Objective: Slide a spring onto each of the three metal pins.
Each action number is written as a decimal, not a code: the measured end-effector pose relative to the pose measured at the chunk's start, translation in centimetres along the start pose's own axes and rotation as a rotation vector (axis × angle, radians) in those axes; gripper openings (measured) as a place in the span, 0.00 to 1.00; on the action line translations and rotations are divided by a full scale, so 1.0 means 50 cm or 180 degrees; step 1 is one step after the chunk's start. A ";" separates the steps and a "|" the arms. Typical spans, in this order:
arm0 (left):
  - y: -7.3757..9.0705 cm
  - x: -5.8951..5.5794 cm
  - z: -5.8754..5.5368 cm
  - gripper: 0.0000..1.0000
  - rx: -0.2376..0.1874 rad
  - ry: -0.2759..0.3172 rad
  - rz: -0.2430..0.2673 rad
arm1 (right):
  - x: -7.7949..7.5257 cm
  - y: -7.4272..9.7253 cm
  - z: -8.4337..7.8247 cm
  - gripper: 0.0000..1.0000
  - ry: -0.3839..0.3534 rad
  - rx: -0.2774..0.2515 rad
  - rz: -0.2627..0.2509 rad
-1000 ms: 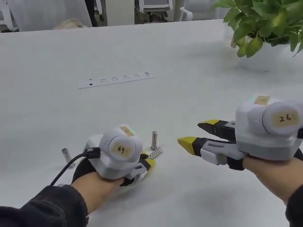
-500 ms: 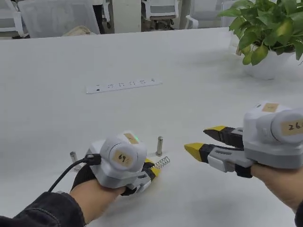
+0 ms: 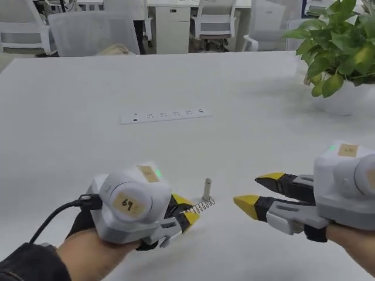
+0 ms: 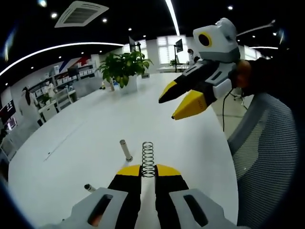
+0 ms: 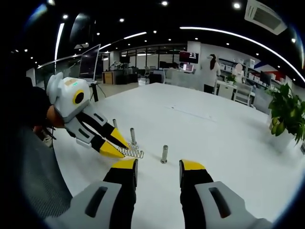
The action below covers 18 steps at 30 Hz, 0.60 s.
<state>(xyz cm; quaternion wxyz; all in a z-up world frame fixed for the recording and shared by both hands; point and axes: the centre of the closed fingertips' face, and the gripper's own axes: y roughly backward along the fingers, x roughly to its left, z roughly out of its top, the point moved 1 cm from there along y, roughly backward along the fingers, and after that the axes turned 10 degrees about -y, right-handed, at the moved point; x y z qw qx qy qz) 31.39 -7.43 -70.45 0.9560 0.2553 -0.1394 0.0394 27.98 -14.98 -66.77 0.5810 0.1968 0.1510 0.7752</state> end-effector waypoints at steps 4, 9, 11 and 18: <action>0.034 -0.004 0.010 0.02 -0.0067 -0.0057 -0.0012 | 0.031 -0.001 0.009 0.32 0.0188 0.0073 0.0224; 0.078 -0.014 0.013 0.02 -0.0148 -0.0130 -0.0037 | 0.087 -0.004 0.025 0.33 0.0357 0.0087 0.0630; 0.090 -0.021 0.017 0.02 -0.0201 -0.0144 -0.0072 | 0.112 -0.004 0.022 0.33 0.0412 0.0134 0.0829; 0.134 -0.054 0.023 0.02 -0.0372 -0.0355 -0.0304 | 0.173 0.004 -0.001 0.31 0.0550 0.0337 0.1392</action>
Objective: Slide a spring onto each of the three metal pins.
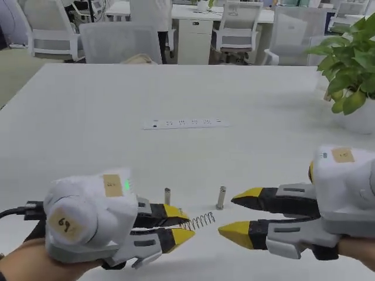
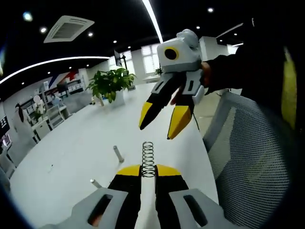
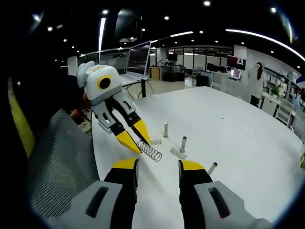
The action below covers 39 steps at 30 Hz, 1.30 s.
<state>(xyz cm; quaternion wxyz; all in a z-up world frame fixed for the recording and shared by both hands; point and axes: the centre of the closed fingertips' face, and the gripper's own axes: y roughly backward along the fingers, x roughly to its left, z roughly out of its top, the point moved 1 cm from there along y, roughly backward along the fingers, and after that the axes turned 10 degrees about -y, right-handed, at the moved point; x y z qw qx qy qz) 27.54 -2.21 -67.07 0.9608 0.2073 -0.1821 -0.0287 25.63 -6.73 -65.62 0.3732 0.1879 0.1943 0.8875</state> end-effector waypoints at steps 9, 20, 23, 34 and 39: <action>0.033 -0.032 0.040 0.02 -0.0311 -0.0025 -0.0162 | 0.056 -0.001 0.021 0.27 -0.0232 -0.0233 0.0648; 0.051 -0.040 0.071 0.02 -0.0512 -0.0039 -0.0142 | 0.092 0.010 0.047 0.19 -0.0460 -0.0353 0.1061; 0.052 -0.041 0.077 0.02 -0.0545 -0.0037 -0.0137 | 0.098 0.008 0.047 0.17 -0.0471 -0.0339 0.1106; 0.057 -0.044 0.087 0.02 -0.0610 -0.0045 -0.0120 | 0.106 0.000 0.044 0.13 -0.0559 -0.0306 0.1183; 0.057 -0.046 0.086 0.02 -0.0611 -0.0043 -0.0109 | 0.103 -0.004 0.043 0.12 -0.0560 -0.0256 0.1186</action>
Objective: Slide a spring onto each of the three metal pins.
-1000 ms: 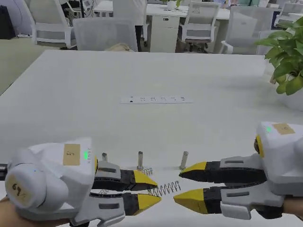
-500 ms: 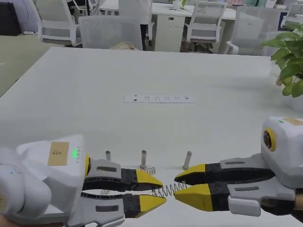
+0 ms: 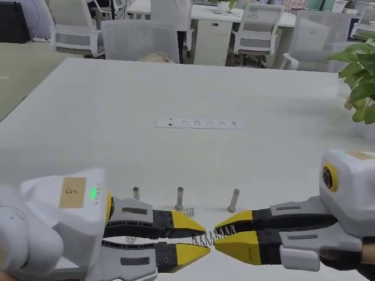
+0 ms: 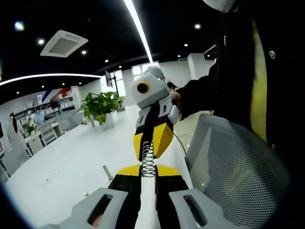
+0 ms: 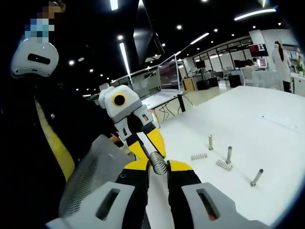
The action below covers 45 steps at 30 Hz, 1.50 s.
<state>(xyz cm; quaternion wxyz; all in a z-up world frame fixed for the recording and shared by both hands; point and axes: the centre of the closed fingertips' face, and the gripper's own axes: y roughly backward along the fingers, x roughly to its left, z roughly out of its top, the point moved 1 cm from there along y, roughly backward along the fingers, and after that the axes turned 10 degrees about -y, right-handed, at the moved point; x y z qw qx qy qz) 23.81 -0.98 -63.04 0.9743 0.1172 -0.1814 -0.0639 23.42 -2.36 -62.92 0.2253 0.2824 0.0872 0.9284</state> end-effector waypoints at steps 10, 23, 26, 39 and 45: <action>0.000 0.000 -0.005 0.02 0.0030 0.0019 0.0021 | 0.006 -0.010 0.000 0.10 0.0145 0.0252 -0.0103; -0.014 0.001 -0.010 0.02 0.0067 0.0000 0.0046 | 0.011 -0.013 0.006 0.08 0.0740 0.1192 -0.0410; -0.020 0.004 -0.009 0.02 0.0057 0.0017 0.0060 | 0.010 -0.012 0.009 0.08 0.0951 0.1465 -0.0496; -0.045 0.008 0.006 0.02 -0.0073 0.0050 0.0114 | 0.002 0.006 0.018 0.08 0.1393 0.2446 -0.0516; -0.055 0.013 0.006 0.02 -0.0080 0.0092 0.0145 | -0.006 0.011 0.018 0.08 0.1517 0.2785 -0.0504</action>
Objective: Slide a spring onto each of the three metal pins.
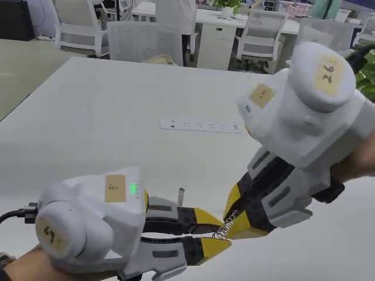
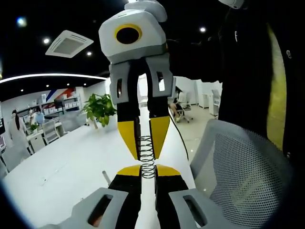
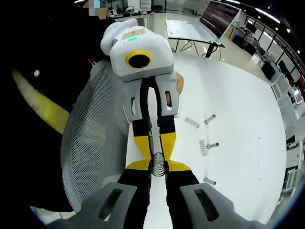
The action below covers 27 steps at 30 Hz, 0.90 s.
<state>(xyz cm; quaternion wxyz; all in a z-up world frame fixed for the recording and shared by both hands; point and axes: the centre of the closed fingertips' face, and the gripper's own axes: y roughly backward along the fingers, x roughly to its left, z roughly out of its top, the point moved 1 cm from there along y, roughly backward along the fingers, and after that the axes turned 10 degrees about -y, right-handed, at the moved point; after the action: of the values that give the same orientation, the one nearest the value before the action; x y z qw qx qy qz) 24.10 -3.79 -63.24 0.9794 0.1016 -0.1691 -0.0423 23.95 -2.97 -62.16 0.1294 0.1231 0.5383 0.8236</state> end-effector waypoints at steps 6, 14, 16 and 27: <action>-0.005 0.003 -0.003 0.02 0.0007 0.0024 0.0022 | 0.000 -0.002 -0.002 0.08 0.0033 0.0123 0.0016; -0.015 0.007 -0.003 0.02 -0.0006 0.0039 0.0051 | -0.007 0.000 -0.004 0.08 0.0037 0.0210 0.0033; -0.015 0.008 -0.002 0.02 -0.0017 0.0055 0.0053 | -0.007 0.001 -0.004 0.08 0.0039 0.0224 0.0035; -0.024 0.014 -0.004 0.03 -0.0045 0.0130 0.0087 | -0.014 0.000 -0.002 0.08 0.0068 0.0283 -0.0004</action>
<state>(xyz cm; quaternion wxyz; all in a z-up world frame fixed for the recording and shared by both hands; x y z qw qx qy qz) 24.80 -5.00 -63.46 0.9839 0.0933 -0.1502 -0.0280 24.58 -3.33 -62.23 0.1186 0.1196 0.5758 0.8001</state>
